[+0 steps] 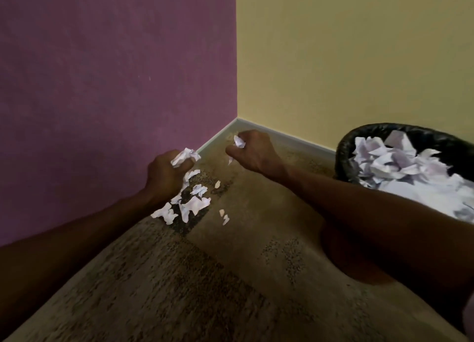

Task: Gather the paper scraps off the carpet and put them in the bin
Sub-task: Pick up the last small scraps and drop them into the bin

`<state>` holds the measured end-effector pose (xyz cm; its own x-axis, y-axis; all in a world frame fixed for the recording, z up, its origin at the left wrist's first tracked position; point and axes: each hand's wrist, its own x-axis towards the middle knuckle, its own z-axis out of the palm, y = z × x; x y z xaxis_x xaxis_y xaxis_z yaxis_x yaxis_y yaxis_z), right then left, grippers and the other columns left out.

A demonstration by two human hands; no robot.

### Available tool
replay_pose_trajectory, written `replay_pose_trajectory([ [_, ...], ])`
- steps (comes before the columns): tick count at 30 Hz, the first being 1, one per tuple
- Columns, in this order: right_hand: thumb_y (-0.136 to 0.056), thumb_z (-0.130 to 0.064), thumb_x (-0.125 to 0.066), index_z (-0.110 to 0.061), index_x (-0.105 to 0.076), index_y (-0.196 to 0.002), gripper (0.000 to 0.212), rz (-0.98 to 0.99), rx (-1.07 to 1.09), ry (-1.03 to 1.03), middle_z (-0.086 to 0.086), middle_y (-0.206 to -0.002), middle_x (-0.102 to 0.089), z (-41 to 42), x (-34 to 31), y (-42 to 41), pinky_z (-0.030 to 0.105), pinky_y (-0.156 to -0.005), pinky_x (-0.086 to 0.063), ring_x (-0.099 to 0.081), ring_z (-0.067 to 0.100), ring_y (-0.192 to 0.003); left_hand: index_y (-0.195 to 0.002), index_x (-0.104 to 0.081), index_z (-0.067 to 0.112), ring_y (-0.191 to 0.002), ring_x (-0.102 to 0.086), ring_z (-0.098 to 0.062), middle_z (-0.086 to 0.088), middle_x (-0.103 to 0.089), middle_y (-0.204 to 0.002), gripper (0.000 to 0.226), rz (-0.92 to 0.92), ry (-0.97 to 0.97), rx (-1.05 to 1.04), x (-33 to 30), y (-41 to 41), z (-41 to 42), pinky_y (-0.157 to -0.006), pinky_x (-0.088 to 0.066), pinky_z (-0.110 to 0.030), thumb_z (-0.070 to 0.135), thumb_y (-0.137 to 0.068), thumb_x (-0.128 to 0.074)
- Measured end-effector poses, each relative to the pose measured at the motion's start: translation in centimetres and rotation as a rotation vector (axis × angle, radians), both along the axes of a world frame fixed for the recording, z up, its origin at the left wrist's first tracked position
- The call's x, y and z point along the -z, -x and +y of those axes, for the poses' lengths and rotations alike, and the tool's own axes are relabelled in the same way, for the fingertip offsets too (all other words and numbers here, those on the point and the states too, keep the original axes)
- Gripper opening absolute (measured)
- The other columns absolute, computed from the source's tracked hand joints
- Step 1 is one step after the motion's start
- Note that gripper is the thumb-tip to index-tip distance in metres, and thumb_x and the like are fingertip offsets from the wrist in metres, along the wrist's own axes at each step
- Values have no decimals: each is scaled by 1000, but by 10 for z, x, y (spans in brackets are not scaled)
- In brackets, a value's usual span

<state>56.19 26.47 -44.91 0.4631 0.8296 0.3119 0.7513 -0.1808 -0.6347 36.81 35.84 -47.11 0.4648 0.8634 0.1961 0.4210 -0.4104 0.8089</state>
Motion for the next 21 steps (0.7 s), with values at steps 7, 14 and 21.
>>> replay_pose_trajectory([
  [7,-71,-33,-63,-8,-63,-57,29,-60,80,10,12,-61,-62,-54,-91,-31,38,-59,-52,-60,27,-59,-95,-73,15,-74,-65,-15,-1,-73,-85,23,-134,47,167,-74,-64,-46,-63,-48,-26,36,-91,-65],
  [14,-74,-22,-63,-14,-71,-61,17,-57,179,-10,1,-60,-70,-154,-150,-72,14,-45,-45,-63,11,-41,-101,-73,24,-59,-58,-6,-3,-71,-81,16,-282,111,427,-118,-141,-115,-54,-45,-22,35,-89,-69],
  [21,-74,-25,-66,-10,-71,-66,17,-143,430,25,8,-62,-67,-234,-160,-113,30,-60,-50,-64,22,-60,-86,-73,14,-59,-60,-15,0,-69,-68,27,-288,100,440,-134,-215,-185,-62,-44,-29,40,-87,-69],
])
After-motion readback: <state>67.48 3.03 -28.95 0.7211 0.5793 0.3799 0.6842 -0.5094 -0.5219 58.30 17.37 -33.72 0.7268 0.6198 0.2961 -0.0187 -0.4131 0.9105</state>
